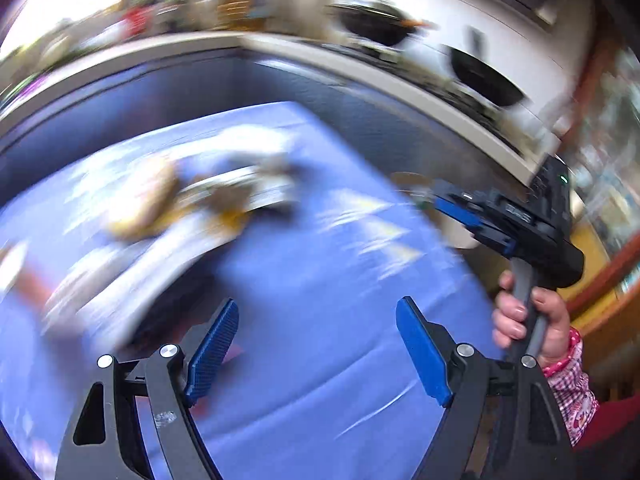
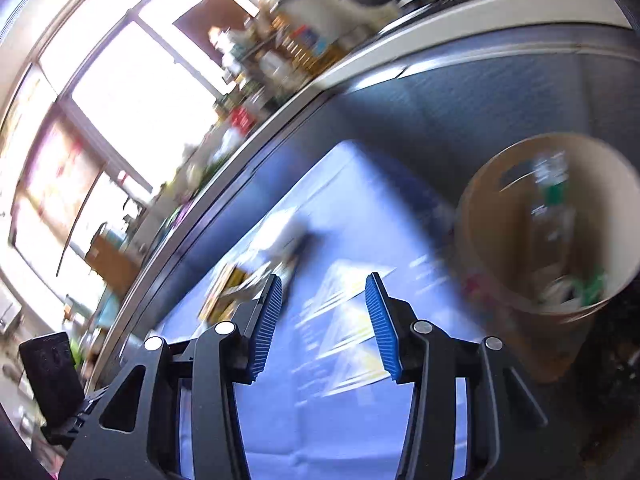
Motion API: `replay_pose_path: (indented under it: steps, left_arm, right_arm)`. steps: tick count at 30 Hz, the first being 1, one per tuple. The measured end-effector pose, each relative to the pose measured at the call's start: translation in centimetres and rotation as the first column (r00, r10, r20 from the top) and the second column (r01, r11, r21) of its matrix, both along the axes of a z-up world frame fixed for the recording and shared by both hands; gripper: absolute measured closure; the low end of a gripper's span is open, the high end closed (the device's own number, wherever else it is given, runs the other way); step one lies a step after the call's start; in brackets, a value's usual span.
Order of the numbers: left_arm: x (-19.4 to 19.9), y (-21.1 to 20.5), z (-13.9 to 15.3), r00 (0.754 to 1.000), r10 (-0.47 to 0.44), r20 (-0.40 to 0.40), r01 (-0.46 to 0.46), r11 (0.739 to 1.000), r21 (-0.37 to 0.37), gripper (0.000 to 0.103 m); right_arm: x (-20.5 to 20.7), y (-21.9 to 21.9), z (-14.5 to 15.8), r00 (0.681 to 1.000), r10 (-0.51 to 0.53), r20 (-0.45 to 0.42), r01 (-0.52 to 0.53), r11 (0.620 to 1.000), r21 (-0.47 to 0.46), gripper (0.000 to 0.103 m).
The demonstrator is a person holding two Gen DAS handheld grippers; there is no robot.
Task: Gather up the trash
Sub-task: 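Grasp the pink paper cup with the left tool while the right tool grasps tissue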
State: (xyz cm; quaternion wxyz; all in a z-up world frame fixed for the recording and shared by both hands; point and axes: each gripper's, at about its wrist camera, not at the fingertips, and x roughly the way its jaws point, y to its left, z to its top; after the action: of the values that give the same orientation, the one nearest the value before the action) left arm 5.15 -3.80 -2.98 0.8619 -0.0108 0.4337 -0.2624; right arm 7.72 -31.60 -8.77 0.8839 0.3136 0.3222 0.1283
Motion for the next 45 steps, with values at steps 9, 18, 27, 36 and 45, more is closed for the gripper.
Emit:
replay_pose_path:
  steps: [9, 18, 27, 36, 45]
  left_arm:
    - [1.3, 19.0, -0.1, 0.906, 0.423, -0.027, -0.424, 0.900, -0.101, 0.020]
    - [8.4, 18.4, -1.9, 0.924, 0.382, -0.025, -0.382, 0.916, -0.121, 0.010]
    - [6.7, 21.4, -3.2, 0.916, 0.401, -0.023, -0.400, 0.904, -0.147, 0.042]
    - [-0.8, 26.2, -6.0, 0.865, 0.463, -0.191, -0.498, 0.838, -0.223, 0.039]
    - [-0.8, 25.7, -5.8, 0.872, 0.445, -0.205, -0.484, 0.846, -0.224, 0.014]
  right_arm:
    - [4.7, 21.3, 2.7, 0.907, 0.418, -0.047, -0.419, 0.888, -0.189, 0.060]
    - [9.8, 28.3, 3.1, 0.889, 0.438, -0.135, -0.454, 0.796, -0.401, 0.055]
    - [3.6, 31.4, 2.2, 0.745, 0.632, -0.216, -0.661, 0.651, -0.374, 0.054]
    - [1.2, 30.7, 3.2, 0.771, 0.617, -0.157, -0.617, 0.664, -0.421, 0.047]
    - [3.2, 29.5, 4.3, 0.817, 0.555, -0.154, -0.548, 0.666, -0.506, 0.039]
